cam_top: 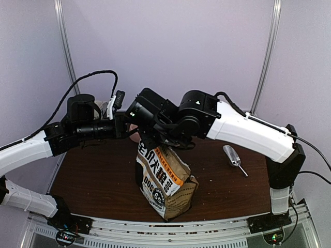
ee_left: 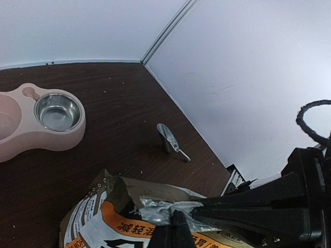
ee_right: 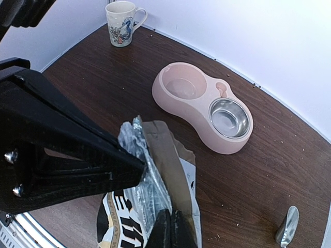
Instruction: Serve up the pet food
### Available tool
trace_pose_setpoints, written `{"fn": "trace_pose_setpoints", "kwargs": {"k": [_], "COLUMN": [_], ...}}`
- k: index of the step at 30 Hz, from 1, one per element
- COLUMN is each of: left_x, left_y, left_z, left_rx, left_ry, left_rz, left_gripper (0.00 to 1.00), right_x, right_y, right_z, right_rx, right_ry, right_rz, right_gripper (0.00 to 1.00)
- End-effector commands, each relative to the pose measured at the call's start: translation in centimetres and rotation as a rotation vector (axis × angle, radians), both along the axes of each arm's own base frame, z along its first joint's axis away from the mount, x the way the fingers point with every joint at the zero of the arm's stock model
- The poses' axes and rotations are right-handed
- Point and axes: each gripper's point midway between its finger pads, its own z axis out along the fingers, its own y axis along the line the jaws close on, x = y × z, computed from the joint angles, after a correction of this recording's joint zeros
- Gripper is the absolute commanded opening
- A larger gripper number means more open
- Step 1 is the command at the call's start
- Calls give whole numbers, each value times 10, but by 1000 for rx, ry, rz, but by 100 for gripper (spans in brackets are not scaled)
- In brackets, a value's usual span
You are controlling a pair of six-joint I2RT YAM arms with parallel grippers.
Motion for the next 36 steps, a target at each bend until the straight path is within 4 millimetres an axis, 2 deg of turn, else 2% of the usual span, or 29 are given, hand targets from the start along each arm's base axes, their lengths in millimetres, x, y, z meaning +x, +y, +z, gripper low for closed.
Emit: {"fn": "trace_pose_setpoints", "kwargs": {"k": [1, 12, 19, 22, 26, 30, 36], "left_x": [-2, 0, 0, -3, -9, -9, -12], "left_y": [5, 10, 12, 9, 6, 1, -12], "left_z": [36, 30, 27, 32, 45, 45, 44], "left_rx": [-53, -27, -17, -35, -97, -118, -143], "left_ry": [-85, -68, -60, -75, -100, -85, -67], "left_rz": [8, 33, 44, 19, -16, -32, -77], "left_gripper": [0, 0, 0, 0, 19, 35, 51], "right_x": [36, 40, 37, 32, 25, 18, 9], "right_y": [-58, -64, -54, -45, -32, -21, -7], "right_z": [23, 25, 27, 32, 37, 37, 36], "right_rx": [-100, -56, 53, 138, 277, 401, 502], "right_ry": [-126, -91, -15, 32, 105, 179, 251], "right_rz": [-190, -207, -149, -97, -15, 53, 120], "right_gripper": [0, 0, 0, 0, 0, 0, 0]}}
